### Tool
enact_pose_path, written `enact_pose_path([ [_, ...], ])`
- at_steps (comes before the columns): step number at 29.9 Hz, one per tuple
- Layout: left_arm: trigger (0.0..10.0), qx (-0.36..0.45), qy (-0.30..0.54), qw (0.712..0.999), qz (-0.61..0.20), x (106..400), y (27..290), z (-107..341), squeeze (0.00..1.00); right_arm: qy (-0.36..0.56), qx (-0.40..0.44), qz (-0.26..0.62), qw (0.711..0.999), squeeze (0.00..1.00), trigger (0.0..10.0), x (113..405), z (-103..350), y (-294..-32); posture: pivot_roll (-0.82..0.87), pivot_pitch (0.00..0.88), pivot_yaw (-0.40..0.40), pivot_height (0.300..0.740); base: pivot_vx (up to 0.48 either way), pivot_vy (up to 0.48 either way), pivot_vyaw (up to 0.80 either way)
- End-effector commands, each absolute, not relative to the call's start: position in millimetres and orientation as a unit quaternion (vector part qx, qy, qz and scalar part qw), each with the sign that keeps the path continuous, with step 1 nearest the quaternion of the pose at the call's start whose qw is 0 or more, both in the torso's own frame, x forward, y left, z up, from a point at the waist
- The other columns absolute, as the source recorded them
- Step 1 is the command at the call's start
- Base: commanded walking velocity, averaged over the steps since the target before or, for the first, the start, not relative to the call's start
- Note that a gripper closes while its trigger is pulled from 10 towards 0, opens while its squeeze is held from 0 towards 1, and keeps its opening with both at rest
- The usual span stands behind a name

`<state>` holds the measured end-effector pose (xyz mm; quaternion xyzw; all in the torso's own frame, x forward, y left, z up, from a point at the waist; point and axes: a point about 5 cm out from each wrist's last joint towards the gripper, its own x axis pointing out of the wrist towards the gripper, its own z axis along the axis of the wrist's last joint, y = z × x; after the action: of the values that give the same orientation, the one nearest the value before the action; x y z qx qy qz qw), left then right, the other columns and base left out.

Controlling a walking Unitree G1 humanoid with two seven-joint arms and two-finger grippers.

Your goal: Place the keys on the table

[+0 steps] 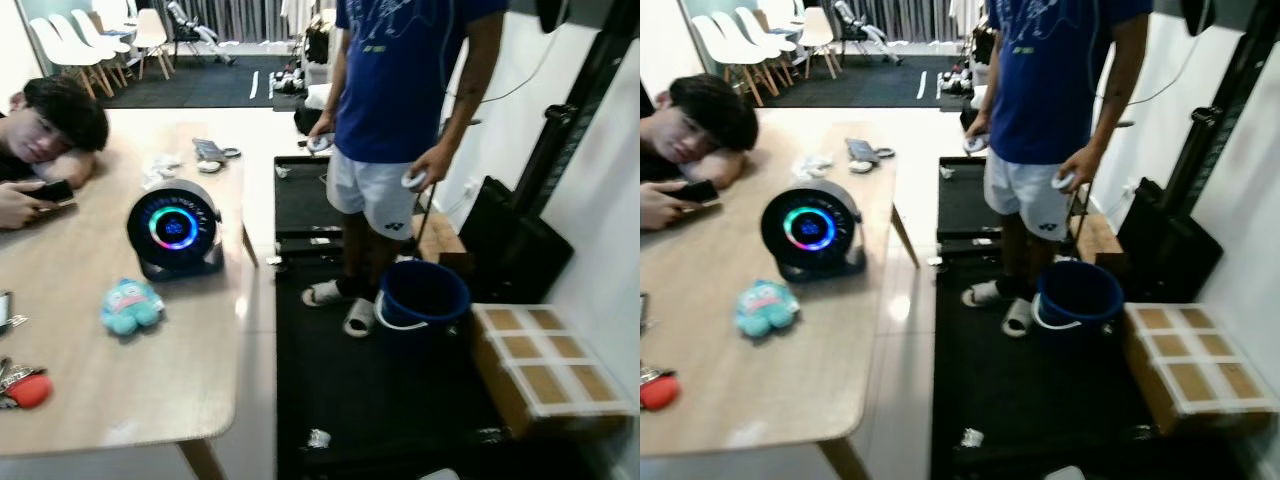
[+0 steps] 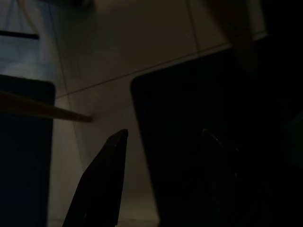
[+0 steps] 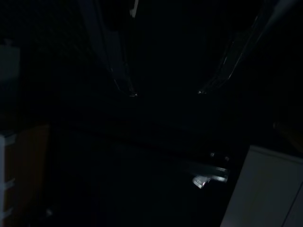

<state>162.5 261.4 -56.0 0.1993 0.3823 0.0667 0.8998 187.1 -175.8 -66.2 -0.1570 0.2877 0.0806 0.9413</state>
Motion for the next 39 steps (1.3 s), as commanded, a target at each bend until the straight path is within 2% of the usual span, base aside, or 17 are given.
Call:
enact_pose_path([
  [1, 10.0, 0.192, 0.400, 0.894, 0.066, 151.7, 261.8, -62.0, 0.00, 0.300, -0.160, 0.078, 0.937, 0.00, 10.0, 181.0, -69.4, -180.9, 0.16, 0.142, 0.001, 0.740, 0.000, 0.000, 0.00],
  [39, 10.0, 0.183, 0.384, 0.903, 0.061, 154.7, 258.2, -61.2, 0.00, 0.295, -0.156, 0.083, 0.939, 0.00, 10.0, 184.4, -67.9, -177.7, 0.16, 0.137, 0.001, 0.740, 0.000, 0.000, 0.00],
])
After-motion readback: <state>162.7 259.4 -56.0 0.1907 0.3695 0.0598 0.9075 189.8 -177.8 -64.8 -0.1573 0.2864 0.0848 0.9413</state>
